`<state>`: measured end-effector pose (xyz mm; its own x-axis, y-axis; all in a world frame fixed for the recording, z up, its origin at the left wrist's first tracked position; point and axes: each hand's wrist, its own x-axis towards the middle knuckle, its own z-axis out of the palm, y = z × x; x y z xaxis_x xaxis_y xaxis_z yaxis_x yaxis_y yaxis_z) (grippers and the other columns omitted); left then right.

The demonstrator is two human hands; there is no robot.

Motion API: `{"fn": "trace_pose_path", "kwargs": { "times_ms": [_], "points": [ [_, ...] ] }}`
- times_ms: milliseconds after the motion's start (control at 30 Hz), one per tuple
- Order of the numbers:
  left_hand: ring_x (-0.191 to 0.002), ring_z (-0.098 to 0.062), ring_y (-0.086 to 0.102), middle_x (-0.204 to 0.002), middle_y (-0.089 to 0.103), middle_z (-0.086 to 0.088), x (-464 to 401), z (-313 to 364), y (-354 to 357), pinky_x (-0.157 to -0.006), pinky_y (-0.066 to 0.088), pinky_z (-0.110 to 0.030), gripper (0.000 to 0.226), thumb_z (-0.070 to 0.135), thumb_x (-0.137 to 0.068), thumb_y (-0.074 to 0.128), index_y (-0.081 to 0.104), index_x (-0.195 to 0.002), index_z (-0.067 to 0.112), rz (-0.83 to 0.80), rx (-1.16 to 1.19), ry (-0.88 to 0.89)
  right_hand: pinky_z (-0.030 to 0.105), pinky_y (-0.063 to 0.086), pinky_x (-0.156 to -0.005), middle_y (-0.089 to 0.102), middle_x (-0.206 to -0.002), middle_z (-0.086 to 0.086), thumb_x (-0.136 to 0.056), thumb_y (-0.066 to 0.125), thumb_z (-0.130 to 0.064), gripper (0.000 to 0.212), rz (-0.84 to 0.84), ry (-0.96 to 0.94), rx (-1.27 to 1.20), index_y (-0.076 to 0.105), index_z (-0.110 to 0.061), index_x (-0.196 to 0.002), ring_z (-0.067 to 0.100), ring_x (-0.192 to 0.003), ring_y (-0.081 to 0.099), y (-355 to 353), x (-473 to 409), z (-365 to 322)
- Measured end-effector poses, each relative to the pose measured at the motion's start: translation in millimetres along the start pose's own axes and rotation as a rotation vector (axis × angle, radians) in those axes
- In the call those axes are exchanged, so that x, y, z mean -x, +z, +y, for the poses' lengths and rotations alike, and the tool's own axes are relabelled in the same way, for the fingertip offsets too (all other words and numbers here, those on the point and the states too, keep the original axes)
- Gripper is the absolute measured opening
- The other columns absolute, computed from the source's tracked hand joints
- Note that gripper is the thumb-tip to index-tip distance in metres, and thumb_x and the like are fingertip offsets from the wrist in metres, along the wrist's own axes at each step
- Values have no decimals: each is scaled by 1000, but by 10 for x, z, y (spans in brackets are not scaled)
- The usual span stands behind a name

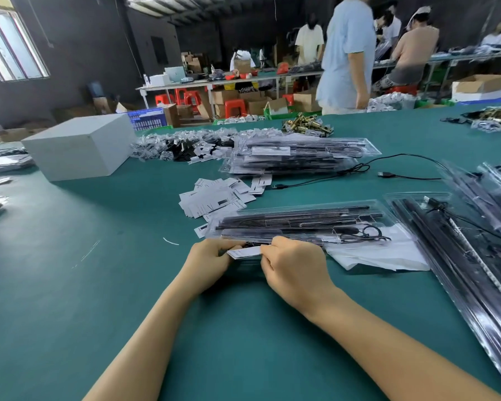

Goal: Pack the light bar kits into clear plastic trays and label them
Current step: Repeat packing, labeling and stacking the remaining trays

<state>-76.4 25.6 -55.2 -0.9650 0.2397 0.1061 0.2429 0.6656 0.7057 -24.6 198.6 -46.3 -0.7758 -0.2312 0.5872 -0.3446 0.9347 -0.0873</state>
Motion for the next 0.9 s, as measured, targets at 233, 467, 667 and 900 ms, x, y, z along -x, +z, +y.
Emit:
{"fn": "trace_pose_path", "kwargs": {
  "times_ms": [233,467,667,900],
  "points": [
    [-98,-2,62,-103,71,22,7,2,-27,-81,46,-9,41,7,-89,52,73,-106,38,1,13,-5,25,35,-38,52,-53,0,-67,76,-12,20,182,-84,4,59,-14,-57,20,-46,48,165,60,-45],
    [-99,16,57,-98,68,32,-11,-26,-37,-78,41,-1,37,8,-85,61,75,-99,39,-5,95,18,24,28,-39,49,-50,-2,-47,81,-2,31,158,-96,25,55,-17,-53,19,-43,46,250,70,-88],
    [-95,9,61,-91,70,30,-13,-24,-17,-78,45,-6,41,10,-86,57,73,-94,47,34,63,0,24,22,-43,43,-46,-1,-52,77,-1,31,243,-114,74,52,-17,-51,19,-41,40,247,22,-71],
    [-64,-7,47,-65,63,8,-23,-62,-50,-60,43,-22,23,35,-85,51,73,-79,36,-16,62,-75,23,23,-44,46,-45,-1,-46,79,-3,33,232,-89,145,50,-18,-50,20,-40,44,280,-14,-26]
  ]
}}
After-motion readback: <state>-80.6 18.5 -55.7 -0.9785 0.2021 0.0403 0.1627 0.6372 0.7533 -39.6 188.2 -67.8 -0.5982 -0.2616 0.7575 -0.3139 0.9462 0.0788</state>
